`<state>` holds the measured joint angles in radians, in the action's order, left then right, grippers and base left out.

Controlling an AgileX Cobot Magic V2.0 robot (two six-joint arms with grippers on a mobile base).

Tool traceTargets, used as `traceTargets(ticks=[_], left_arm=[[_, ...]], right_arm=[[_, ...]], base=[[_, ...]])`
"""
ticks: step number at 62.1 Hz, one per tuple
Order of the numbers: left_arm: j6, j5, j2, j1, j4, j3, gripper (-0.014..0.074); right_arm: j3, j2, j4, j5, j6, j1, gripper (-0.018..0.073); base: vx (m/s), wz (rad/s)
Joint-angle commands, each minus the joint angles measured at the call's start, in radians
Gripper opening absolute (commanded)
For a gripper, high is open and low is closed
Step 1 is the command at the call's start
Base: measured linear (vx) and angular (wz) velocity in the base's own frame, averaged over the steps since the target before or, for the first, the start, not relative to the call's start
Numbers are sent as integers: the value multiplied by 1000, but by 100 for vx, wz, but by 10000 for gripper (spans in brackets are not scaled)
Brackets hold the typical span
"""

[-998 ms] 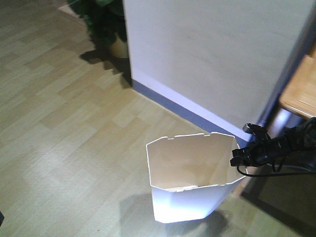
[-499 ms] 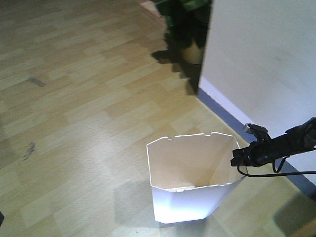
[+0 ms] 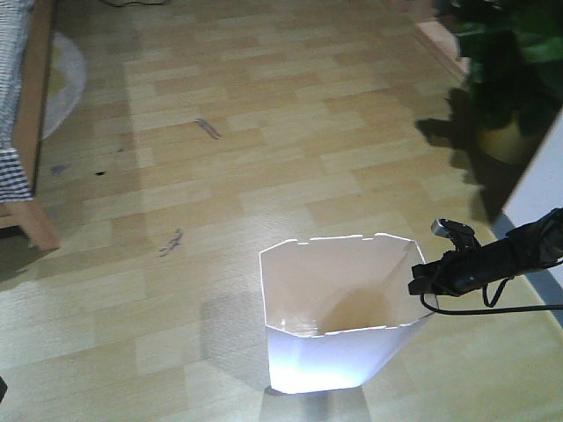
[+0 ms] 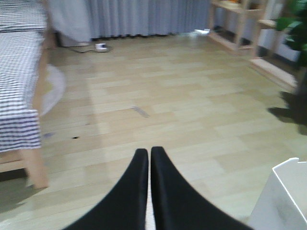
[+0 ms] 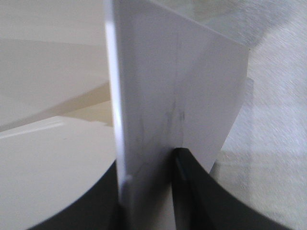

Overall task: Move trash bin to bedside with robot
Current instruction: 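Hold the bin in the right gripper while the base turns toward the bed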

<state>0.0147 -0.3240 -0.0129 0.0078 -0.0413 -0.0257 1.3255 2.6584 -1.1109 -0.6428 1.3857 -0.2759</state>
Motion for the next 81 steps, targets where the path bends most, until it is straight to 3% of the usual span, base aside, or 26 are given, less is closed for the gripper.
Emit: traceTargets(ticks=[1,25,81], left_arm=[[10,83,-14,0,-3,-12,-6],[10,83,-14,0,-3,-12,-6],[10,83,-14,0,-3,-12,-6]], right_arm=[[12,-88,-60,-191,-1,-3,-5],[12,-88,-60,-191,0,-3,-5],[12,-88,-60,-191,0,-3,-5]], base=[[22,61],[25,36],[36,5]])
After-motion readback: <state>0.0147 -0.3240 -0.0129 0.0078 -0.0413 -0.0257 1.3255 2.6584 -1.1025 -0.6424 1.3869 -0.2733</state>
